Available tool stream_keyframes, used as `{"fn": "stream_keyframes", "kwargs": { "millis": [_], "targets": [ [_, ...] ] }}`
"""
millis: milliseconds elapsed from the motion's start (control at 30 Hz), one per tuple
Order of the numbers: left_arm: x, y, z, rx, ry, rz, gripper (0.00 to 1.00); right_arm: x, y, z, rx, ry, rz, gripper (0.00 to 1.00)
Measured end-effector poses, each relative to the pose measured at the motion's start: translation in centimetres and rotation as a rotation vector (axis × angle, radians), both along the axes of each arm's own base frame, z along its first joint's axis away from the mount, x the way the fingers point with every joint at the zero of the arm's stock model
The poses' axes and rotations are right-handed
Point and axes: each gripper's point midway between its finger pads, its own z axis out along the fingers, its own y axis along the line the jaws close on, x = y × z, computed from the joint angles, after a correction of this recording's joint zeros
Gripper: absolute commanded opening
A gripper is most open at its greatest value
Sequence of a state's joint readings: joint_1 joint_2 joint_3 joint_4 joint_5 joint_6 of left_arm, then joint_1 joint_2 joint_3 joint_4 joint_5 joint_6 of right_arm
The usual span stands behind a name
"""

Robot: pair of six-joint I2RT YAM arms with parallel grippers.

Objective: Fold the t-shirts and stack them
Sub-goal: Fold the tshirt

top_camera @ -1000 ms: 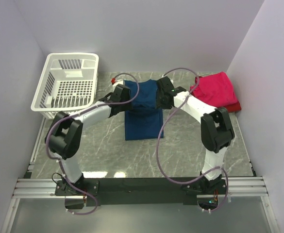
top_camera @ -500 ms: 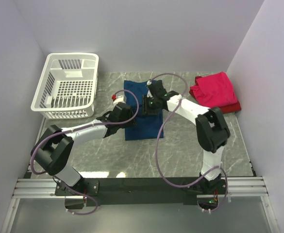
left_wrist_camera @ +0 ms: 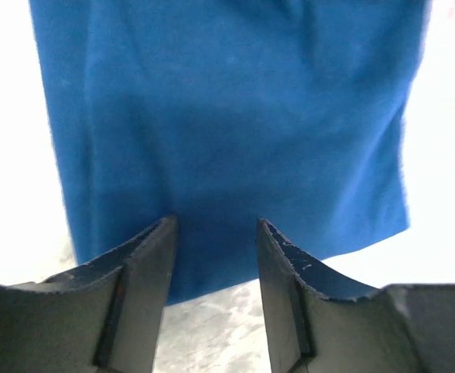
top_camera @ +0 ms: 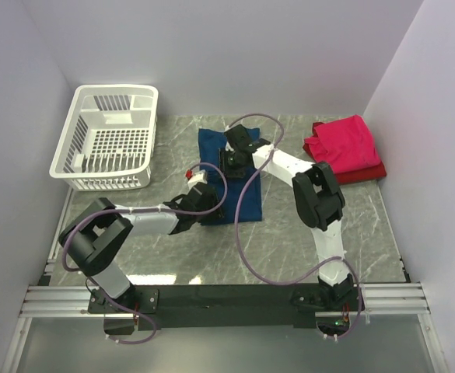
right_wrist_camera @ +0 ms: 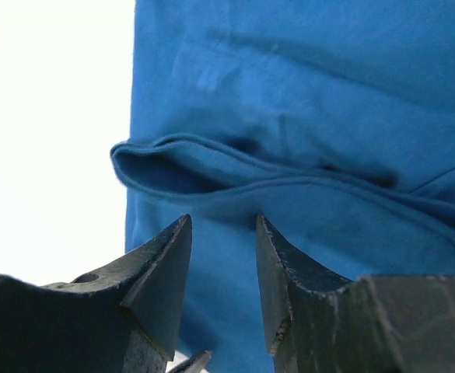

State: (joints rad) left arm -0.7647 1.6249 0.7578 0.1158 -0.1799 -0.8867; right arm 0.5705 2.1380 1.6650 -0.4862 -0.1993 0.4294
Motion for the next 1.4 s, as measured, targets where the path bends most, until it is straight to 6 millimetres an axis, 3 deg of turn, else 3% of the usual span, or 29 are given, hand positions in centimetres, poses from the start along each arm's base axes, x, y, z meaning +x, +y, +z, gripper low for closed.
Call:
{"fn": "stream_keyframes", "kwargs": {
  "millis": [333,467,733,833,1067,1267,1400],
  "targets": [
    [-0.9,-0.2,-0.1,-0.007,-0.015,0.019,0.52,3.6,-1.7,2.4,-0.060,-0.107,-0.096,0.46],
    [-2.2,-0.1,0.7,0.015,-0.009,0.004,0.52,1.9,-3.7,2.7,-0.094,-0.113,-0.121,0.47],
    [-2.6,1.3,4.9,0.001,-0.076,0.042,0.54,-4.6,-8.8,5.8,-0.100,-0.157,-0.176,0.52],
    [-2.7,2.1,4.6,0.025,-0.069,0.062,0.54,-6.8,-10.2,5.1,-0.109,-0.145,-0.190,0.52],
    [-3.9,4.0,1.0,0.109,0.007,0.090,0.54,-10.3,-12.4,1.0,-0.167,-0.053,-0.209,0.52],
    [-4.1,4.9,-0.1,0.147,0.024,0.110,0.54,-10.3,-12.3,0.1,-0.164,-0.045,-0.221,0.52],
    [-4.4,5.6,-0.9,0.165,0.039,0.117,0.54,-10.9,-12.6,-1.6,-0.181,-0.015,-0.224,0.52]
  ]
}}
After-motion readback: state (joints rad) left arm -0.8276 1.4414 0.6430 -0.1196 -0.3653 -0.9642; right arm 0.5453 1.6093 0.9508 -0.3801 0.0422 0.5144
